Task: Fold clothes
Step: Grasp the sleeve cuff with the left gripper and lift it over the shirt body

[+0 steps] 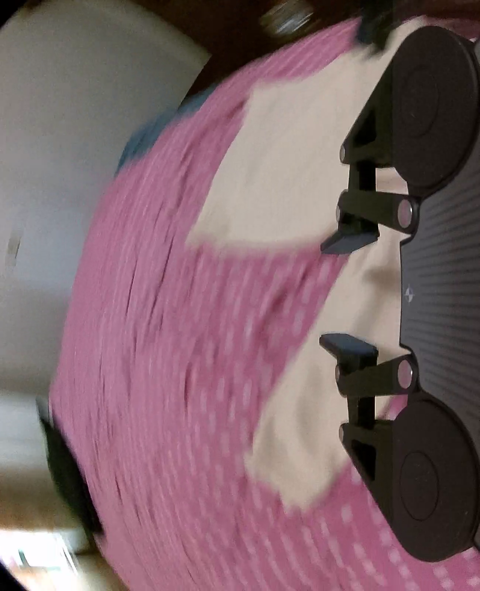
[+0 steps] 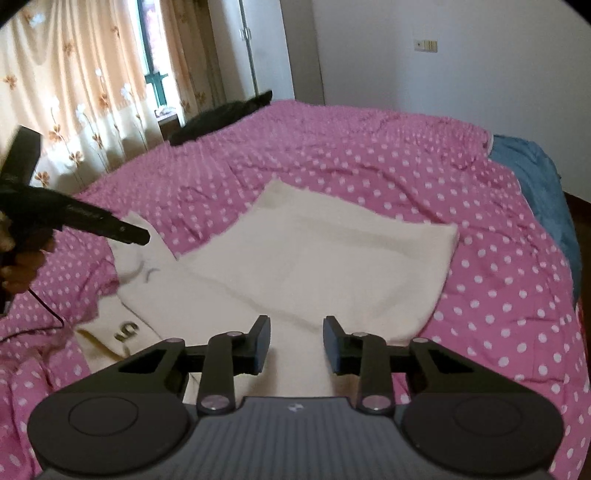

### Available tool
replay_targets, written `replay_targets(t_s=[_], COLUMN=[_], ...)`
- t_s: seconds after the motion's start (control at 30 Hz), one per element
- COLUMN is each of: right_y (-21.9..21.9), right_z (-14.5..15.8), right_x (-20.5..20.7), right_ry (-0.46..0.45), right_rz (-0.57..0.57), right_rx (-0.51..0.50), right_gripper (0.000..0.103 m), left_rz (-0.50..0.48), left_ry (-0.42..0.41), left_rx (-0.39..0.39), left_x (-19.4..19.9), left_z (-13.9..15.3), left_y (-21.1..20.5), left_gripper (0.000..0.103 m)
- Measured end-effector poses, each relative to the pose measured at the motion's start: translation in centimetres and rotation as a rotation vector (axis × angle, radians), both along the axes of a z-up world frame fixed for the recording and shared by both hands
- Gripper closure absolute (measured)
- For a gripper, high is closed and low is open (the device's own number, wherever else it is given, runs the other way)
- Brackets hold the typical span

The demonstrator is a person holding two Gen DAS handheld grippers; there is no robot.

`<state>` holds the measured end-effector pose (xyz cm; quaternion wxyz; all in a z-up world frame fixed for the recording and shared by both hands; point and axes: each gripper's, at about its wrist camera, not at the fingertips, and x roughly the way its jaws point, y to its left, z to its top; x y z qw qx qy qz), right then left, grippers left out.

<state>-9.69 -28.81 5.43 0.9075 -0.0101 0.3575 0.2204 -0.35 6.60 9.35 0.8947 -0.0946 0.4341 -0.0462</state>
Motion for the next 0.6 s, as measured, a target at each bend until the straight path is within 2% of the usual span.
replay_targets(t_s=[0.07, 0.2, 0.33, 0.43, 0.6], right_y=[0.1, 0.1, 0.2, 0.4, 0.8], right_z=[0.2, 0.0, 0.1, 0.3, 0.3], right_x=[-0.2, -0.3, -0.5, -0.6, -0.5], right_ry=[-0.008, -0.004, -0.005, -0.011, -0.011], right_rz=[0.005, 0.004, 0.008, 0.018, 0.024], right_rx=[0.001, 0.01, 0.023, 0.021, 0.025], right_gripper=[0.072, 0.071, 0.071, 0.07, 0.069], left_rz=[0.125, 0.301, 0.412, 0.48, 0.568], left_ry=[0.007, 0.05, 0.1, 0.103, 0.083], left_rx=[0.004, -0.069, -0.135, -0.197, -0.206], left_x=[0.8, 1.7, 2.0, 1.4, 1.1], left_z=[-0.2, -1.3, -2.9, -3.3, -3.4], left_y=[1.8, 5.3, 7.4, 8.8, 10.2], left_gripper=[0.052, 0.052, 0.052, 0.052, 0.052])
